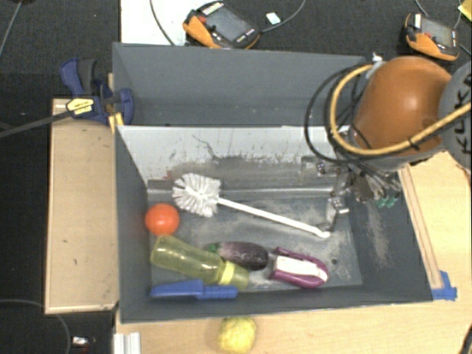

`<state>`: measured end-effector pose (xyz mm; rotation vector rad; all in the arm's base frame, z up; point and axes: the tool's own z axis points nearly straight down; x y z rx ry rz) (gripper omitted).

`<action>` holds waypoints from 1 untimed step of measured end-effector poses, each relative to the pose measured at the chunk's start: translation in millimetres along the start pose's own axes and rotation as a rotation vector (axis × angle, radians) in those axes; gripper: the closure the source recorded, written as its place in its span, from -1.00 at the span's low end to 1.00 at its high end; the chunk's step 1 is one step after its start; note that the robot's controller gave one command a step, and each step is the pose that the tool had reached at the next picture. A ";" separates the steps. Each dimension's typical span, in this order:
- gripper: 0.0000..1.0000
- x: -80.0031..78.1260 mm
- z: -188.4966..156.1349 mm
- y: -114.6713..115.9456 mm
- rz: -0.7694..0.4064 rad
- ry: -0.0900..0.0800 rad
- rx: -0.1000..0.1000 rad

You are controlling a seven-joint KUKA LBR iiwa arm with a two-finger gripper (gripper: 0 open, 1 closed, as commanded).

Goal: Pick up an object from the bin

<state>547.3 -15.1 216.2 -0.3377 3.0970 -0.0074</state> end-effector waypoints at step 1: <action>-1.00 30.3 93.2 78.1 -0.397 0.014 -0.014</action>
Offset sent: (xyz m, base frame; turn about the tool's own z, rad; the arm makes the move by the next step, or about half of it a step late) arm -0.0480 0.0504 -0.0405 -0.0301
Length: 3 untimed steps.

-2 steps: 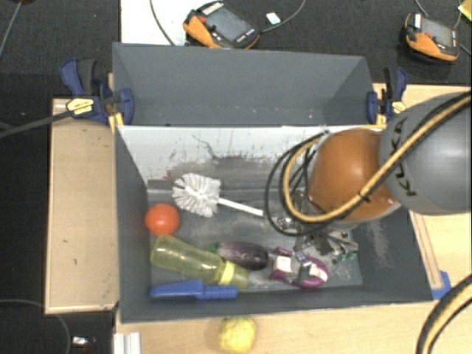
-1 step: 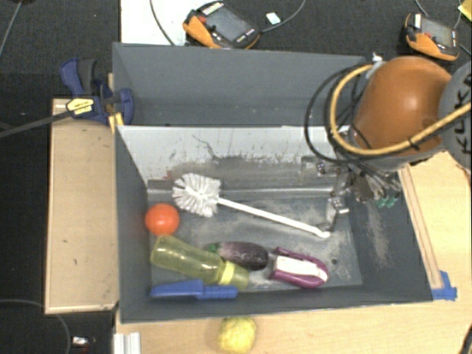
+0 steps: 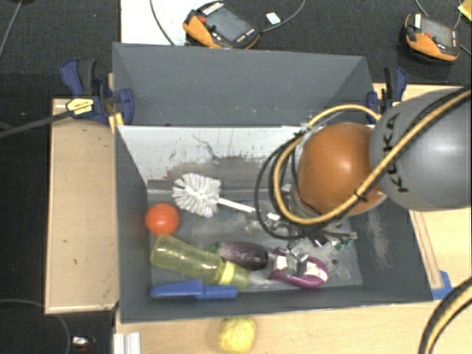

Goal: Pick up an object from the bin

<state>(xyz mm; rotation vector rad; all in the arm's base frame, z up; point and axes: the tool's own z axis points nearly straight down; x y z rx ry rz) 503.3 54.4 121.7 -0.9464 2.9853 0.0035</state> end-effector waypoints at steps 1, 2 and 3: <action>-1.00 5.8 -13.0 -0.2 0.092 -0.011 0.011; -1.00 -4.3 21.7 22.5 0.052 -0.003 0.004; -1.00 -3.2 33.0 34.8 0.108 -0.011 0.010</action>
Offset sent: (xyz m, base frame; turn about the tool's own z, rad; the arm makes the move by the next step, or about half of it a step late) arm -0.0127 0.0336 -0.0436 -0.0711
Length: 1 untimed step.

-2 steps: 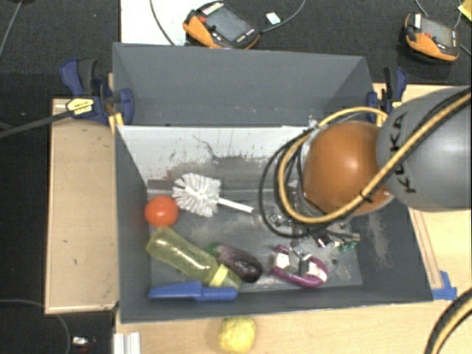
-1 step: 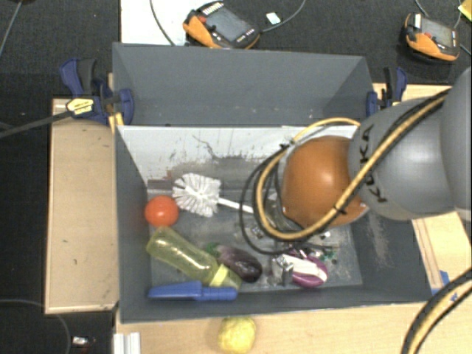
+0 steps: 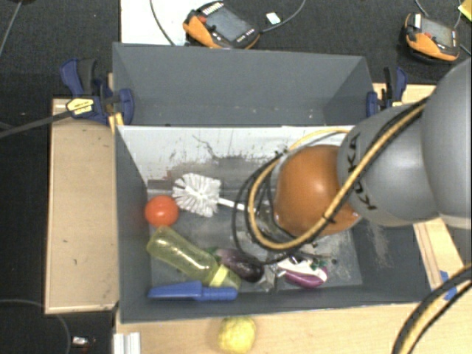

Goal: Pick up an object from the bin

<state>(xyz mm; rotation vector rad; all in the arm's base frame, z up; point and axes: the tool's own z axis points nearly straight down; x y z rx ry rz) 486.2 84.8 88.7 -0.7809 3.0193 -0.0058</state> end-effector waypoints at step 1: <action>-1.00 -31.6 13.0 26.5 -0.161 -0.001 -0.003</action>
Offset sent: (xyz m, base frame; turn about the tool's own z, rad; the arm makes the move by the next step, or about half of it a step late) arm -0.0021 -0.0038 -0.0187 0.1033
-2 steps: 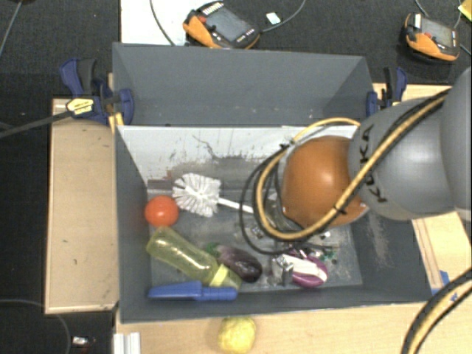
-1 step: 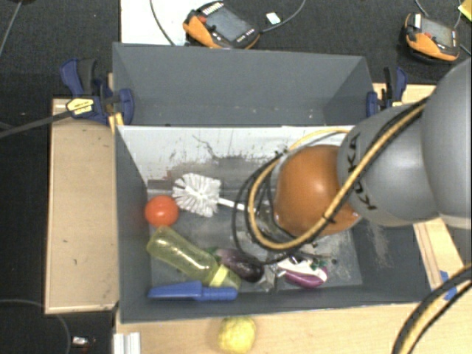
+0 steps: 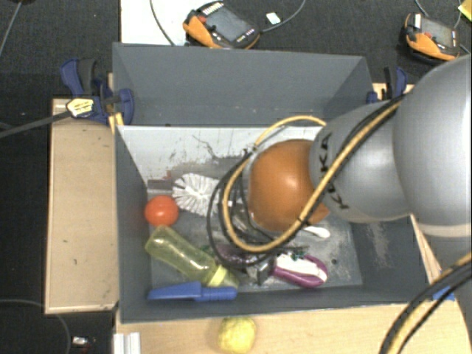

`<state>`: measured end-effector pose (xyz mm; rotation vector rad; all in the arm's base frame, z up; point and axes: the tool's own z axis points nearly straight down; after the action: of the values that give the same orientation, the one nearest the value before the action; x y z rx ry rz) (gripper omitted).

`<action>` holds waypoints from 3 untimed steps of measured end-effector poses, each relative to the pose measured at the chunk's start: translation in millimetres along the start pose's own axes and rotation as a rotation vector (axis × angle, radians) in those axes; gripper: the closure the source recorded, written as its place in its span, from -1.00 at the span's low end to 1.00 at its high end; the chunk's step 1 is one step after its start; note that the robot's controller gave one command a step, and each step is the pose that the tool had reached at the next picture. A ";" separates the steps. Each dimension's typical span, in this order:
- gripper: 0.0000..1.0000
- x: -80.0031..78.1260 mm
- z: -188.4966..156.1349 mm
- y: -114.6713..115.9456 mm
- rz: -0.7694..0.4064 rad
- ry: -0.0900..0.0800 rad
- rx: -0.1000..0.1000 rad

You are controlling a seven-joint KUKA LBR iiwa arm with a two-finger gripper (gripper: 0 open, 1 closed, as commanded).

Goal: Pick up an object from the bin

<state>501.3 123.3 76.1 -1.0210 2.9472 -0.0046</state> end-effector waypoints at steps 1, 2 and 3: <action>1.00 39.4 5.2 -23.1 0.265 -0.002 0.004; 1.00 39.3 5.2 -23.1 0.264 -0.002 0.004; 1.00 34.2 5.2 -31.4 0.339 -0.006 0.004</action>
Offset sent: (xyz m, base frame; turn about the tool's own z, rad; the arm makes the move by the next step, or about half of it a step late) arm 0.0000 0.0000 0.0000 0.0000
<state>493.9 77.5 70.5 -0.5076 3.0703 -0.0017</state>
